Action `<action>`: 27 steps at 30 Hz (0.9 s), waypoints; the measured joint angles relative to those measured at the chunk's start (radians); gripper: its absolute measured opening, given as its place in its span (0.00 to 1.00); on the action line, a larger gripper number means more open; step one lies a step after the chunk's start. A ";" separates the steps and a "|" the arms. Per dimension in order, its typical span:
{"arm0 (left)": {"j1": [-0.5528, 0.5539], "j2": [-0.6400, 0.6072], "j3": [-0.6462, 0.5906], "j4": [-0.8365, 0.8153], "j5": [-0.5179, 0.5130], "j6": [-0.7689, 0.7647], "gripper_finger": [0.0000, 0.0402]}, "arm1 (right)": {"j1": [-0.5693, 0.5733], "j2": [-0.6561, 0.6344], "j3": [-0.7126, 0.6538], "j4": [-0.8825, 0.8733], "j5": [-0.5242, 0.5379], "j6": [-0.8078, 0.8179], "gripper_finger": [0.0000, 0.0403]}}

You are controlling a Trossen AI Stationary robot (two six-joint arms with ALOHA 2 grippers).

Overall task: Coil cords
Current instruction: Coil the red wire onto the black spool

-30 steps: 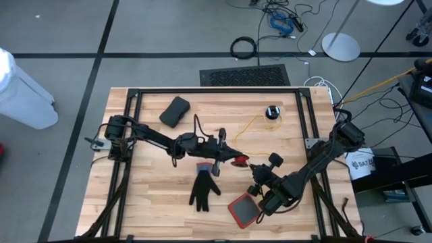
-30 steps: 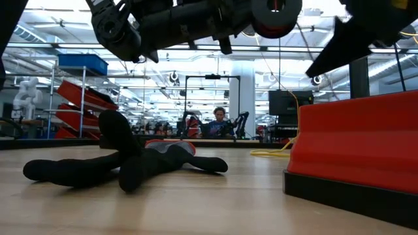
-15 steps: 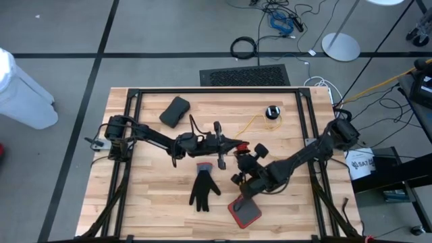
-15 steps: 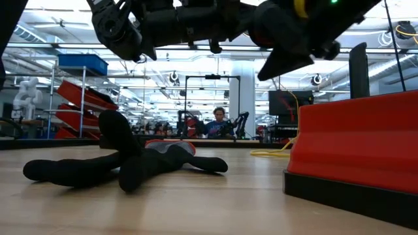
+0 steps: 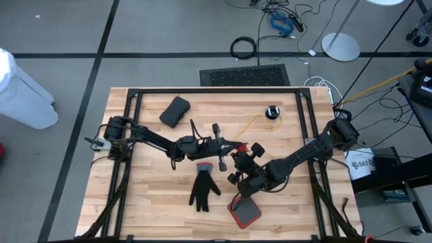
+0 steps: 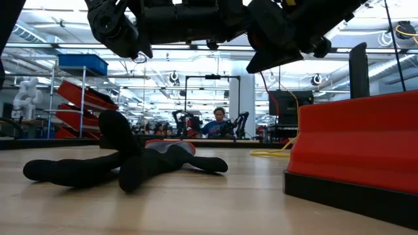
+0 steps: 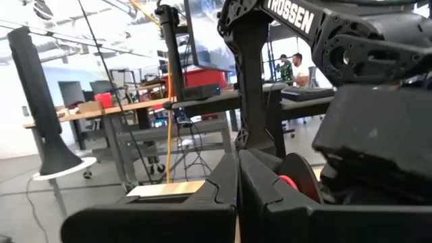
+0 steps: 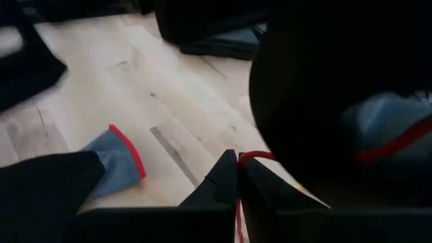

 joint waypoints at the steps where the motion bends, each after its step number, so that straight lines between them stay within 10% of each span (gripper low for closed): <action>1: -0.003 0.000 0.000 -0.002 -0.008 0.009 0.00 | 0.000 0.000 0.000 0.008 0.007 -0.001 0.00; 27: -0.013 0.000 0.000 -0.081 -0.016 0.138 0.00 | -0.002 -0.010 0.078 0.012 -0.053 -0.215 0.00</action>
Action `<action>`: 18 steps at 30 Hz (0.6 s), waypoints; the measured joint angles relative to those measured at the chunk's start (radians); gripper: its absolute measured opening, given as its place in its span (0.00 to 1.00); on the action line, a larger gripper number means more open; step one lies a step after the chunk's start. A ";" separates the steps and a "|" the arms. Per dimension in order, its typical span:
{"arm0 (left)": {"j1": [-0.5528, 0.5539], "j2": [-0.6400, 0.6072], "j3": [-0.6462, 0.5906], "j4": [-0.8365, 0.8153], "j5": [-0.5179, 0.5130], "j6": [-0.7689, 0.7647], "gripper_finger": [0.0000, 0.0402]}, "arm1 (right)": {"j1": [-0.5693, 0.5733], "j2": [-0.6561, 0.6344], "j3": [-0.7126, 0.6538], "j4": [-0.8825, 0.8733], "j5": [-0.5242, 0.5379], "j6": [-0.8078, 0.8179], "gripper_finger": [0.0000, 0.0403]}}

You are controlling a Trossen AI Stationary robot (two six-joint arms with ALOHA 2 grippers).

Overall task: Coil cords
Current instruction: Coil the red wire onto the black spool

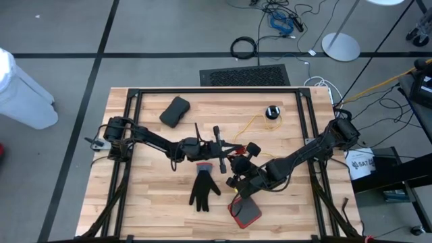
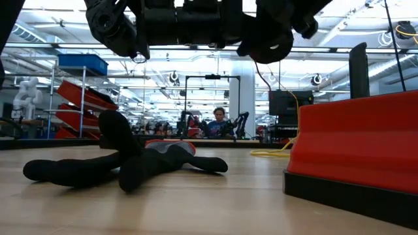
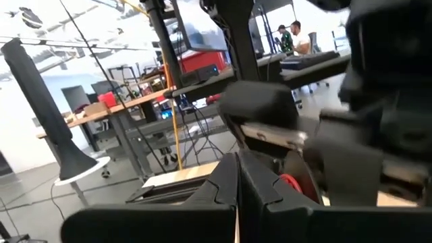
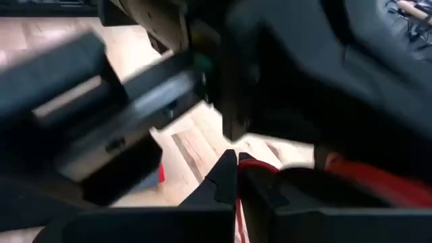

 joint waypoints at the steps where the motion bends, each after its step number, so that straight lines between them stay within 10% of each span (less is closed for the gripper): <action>1: 0.000 0.000 0.000 -0.008 0.001 0.001 0.00 | 0.000 0.000 0.007 -0.002 -0.002 -0.011 0.00; 18: -0.014 -0.001 0.001 -0.082 0.014 0.150 0.00 | 0.016 -0.049 0.091 -0.243 -0.174 0.116 0.00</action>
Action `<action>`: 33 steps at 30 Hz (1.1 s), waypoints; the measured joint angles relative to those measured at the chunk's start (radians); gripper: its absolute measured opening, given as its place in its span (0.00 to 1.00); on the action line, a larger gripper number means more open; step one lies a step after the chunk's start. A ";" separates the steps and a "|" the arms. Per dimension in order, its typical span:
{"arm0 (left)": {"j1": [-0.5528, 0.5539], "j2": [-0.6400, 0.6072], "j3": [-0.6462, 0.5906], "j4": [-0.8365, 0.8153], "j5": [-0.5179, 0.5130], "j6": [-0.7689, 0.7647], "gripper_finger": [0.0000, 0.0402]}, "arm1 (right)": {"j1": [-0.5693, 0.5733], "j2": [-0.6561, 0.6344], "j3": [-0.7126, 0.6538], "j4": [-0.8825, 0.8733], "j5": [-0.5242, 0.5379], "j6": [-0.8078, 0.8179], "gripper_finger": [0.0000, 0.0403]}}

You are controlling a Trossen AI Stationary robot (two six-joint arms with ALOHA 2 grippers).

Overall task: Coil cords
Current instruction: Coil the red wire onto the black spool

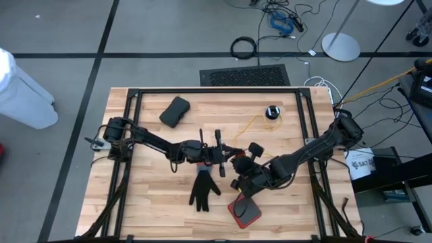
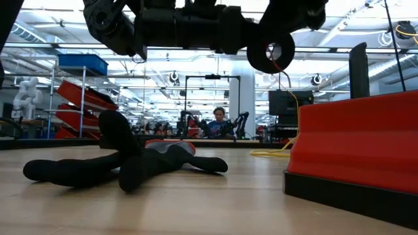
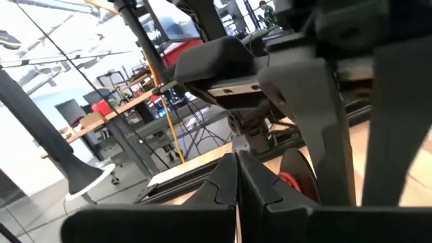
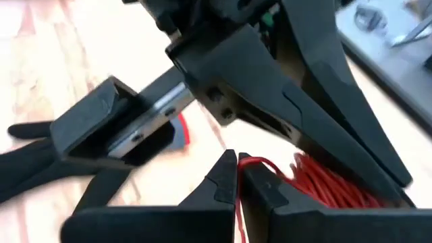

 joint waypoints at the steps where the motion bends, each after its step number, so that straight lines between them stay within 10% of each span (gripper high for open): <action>1: -0.001 0.000 0.000 -0.004 0.000 0.004 0.00 | 0.000 -0.006 0.000 -0.015 -0.015 0.013 0.00; 33: -0.038 0.001 0.000 -0.143 0.058 0.102 0.00 | 0.001 -0.098 0.001 -0.272 -0.333 0.025 0.00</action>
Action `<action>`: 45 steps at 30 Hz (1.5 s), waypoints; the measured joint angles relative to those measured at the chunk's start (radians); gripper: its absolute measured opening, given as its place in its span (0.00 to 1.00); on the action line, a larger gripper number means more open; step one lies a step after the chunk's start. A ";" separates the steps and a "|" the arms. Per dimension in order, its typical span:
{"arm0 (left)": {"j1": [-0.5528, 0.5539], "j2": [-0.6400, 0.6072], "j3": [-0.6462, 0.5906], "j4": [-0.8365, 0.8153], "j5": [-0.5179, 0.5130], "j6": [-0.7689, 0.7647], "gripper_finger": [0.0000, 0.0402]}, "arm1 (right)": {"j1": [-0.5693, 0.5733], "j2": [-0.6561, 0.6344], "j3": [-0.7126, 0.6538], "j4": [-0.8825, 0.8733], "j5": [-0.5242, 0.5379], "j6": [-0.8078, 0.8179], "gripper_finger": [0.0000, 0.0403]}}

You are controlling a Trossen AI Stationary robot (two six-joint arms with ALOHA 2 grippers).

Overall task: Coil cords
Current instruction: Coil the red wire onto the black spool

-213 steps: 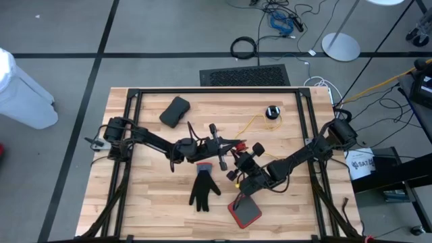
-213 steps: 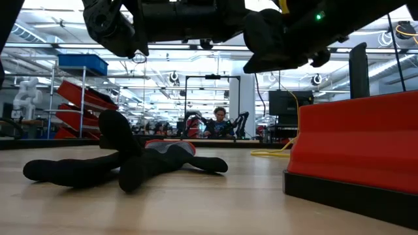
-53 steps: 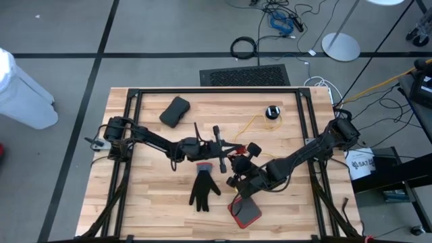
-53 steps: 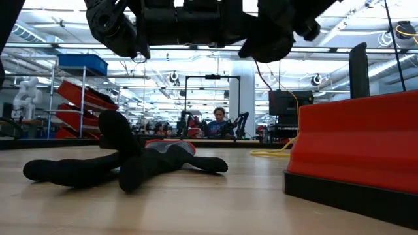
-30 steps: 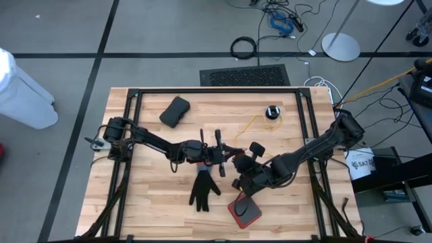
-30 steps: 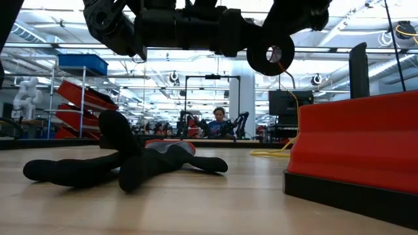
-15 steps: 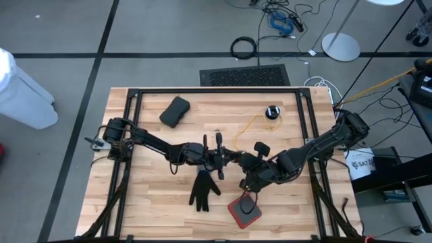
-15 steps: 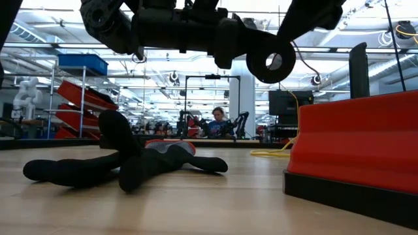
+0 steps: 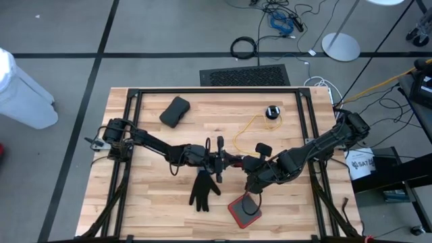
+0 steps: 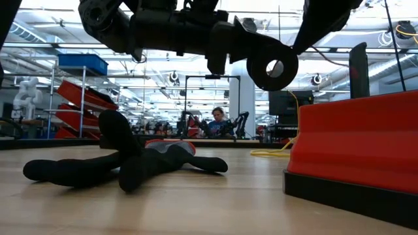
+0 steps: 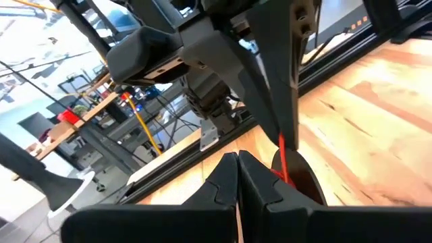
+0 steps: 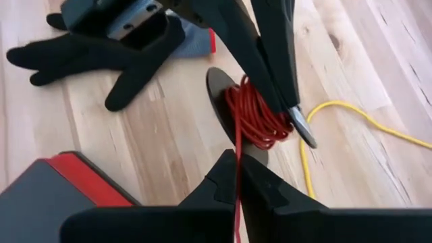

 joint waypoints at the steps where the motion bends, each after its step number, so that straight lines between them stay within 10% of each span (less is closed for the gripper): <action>1: 0.000 0.000 0.000 0.001 0.007 -0.005 0.00 | 0.000 0.000 0.000 -0.005 0.000 -0.003 0.00; 30: 0.033 -0.042 -0.003 0.121 0.439 -0.317 0.00 | 0.099 0.000 -0.006 -0.078 0.043 -0.102 0.03; 45: 0.037 -0.042 -0.002 0.194 0.438 -0.353 0.00 | 0.134 0.000 -0.004 -0.055 0.190 -0.075 0.05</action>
